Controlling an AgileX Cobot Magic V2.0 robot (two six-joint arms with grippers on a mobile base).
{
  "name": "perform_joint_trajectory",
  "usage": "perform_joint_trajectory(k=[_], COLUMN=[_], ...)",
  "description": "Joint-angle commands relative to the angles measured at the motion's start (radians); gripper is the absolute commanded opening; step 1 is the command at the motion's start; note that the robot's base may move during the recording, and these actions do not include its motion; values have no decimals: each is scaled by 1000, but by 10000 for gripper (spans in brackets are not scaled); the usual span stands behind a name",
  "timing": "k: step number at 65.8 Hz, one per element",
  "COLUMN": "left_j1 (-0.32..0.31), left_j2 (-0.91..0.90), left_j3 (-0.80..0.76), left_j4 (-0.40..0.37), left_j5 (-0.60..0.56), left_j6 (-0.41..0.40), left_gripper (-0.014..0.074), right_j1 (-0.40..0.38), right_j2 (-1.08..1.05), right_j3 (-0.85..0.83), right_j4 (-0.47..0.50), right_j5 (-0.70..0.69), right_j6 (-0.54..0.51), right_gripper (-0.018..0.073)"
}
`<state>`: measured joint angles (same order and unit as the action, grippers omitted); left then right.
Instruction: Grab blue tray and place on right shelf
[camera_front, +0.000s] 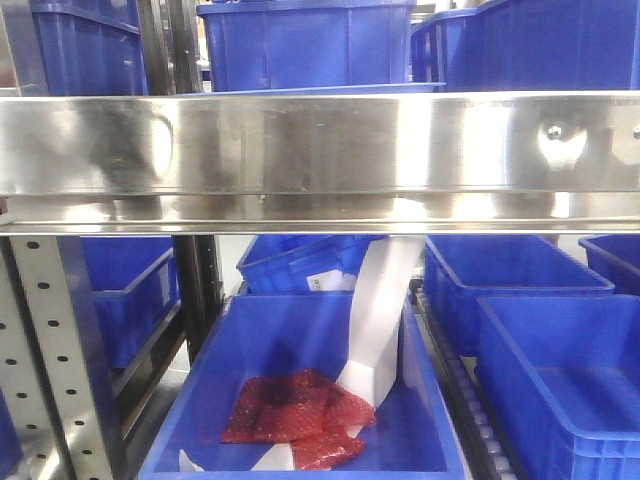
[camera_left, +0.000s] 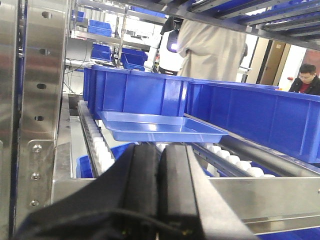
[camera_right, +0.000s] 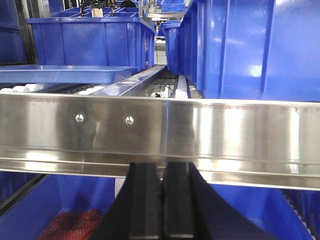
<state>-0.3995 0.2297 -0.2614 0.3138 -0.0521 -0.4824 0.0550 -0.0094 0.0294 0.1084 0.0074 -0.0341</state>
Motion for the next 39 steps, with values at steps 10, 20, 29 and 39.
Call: perform_joint_trajectory(k=[10,20,29,39], left_j1=[0,0,0,0], left_j2=[7,7,7,7], left_j3=[-26,-26,-26,-26], left_j4=[3,3,3,3], left_j5=[-83,-83,-83,-83], left_j6=[-5,-5,-5,-5], left_gripper=[-48,-48,-48,-48], right_j1=[-7,-7,-7,-7], right_j2=[-21,-21,-21,-21], right_j3=[-23,-23,-23,-23], right_j4=[-42,-42,-42,-42], right_j5=[-59,-59,-59,-59], right_j6=[-12,-12,-12,-12], right_gripper=[55,55,55,55])
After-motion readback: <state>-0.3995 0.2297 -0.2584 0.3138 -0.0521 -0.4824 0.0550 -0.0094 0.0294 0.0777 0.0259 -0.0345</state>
